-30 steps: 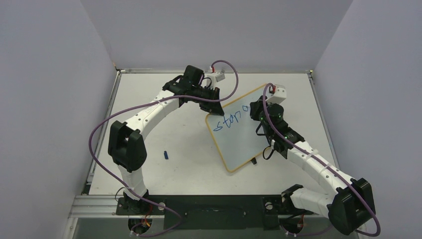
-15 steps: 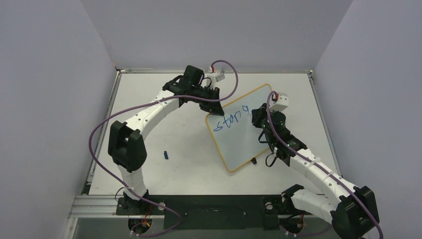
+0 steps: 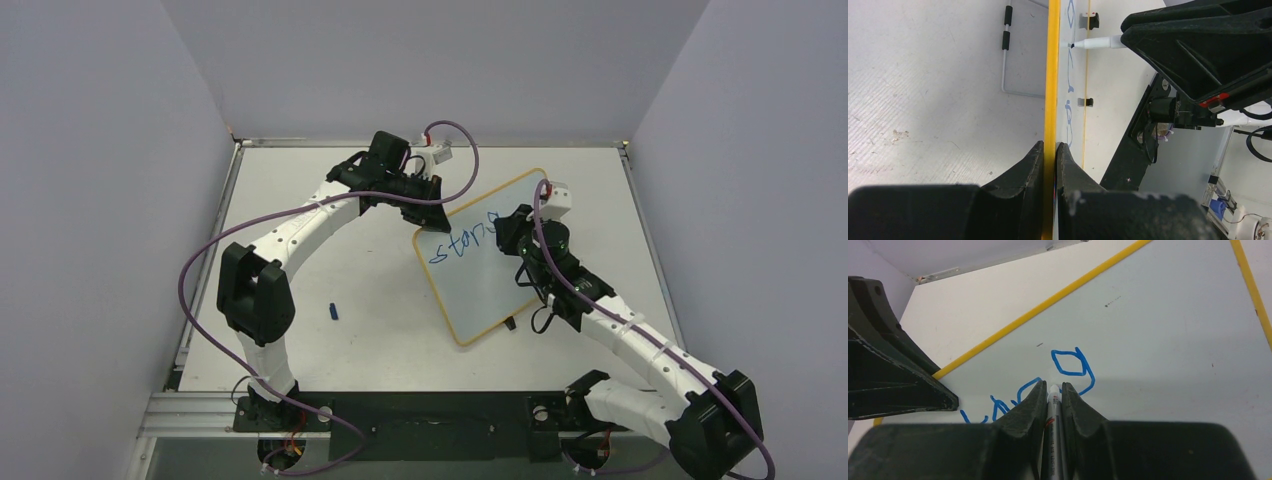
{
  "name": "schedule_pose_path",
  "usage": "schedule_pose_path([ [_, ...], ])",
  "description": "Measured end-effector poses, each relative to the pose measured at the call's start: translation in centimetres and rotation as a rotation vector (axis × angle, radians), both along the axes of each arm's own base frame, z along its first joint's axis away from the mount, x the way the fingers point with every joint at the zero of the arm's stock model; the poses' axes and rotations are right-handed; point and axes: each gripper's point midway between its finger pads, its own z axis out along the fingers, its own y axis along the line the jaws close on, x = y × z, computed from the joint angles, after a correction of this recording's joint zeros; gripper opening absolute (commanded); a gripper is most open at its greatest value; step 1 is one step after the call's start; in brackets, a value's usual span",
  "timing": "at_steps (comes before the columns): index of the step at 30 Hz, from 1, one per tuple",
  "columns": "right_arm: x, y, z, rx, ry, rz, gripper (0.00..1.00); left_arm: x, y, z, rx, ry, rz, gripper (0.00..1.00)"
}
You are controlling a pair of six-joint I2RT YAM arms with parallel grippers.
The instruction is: Write a sentence on the whiteboard
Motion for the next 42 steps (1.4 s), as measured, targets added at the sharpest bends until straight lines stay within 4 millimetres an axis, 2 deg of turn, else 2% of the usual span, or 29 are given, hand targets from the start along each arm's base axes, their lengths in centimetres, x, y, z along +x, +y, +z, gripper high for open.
schedule_pose_path([
  [7, 0.5, 0.2, 3.1, 0.022, -0.051, -0.006, 0.00, -0.2, -0.2, 0.2, -0.006, -0.008, -0.012, 0.00],
  [11, 0.4, -0.8, 5.4, 0.037, -0.109, -0.039, 0.00, -0.2, -0.2, 0.2, -0.006, -0.011, -0.014, 0.00],
  [14, 0.6, -1.9, 6.2, 0.034, -0.133, -0.076, 0.00, -0.2, -0.2, 0.2, -0.006, -0.014, -0.016, 0.00],
  [24, 1.7, -4.3, 5.6, 0.016, -0.119, -0.153, 0.00, -0.2, -0.2, 0.2, -0.006, -0.020, -0.020, 0.00],
  [34, 2.2, -3.7, 2.5, -0.008, -0.056, -0.130, 0.00, -0.2, -0.2, 0.3, -0.007, -0.021, -0.020, 0.00],
  [42, 2.6, -3.7, 1.8, -0.012, -0.045, -0.130, 0.00, -0.2, -0.2, 0.3, -0.007, -0.021, -0.020, 0.00],
])
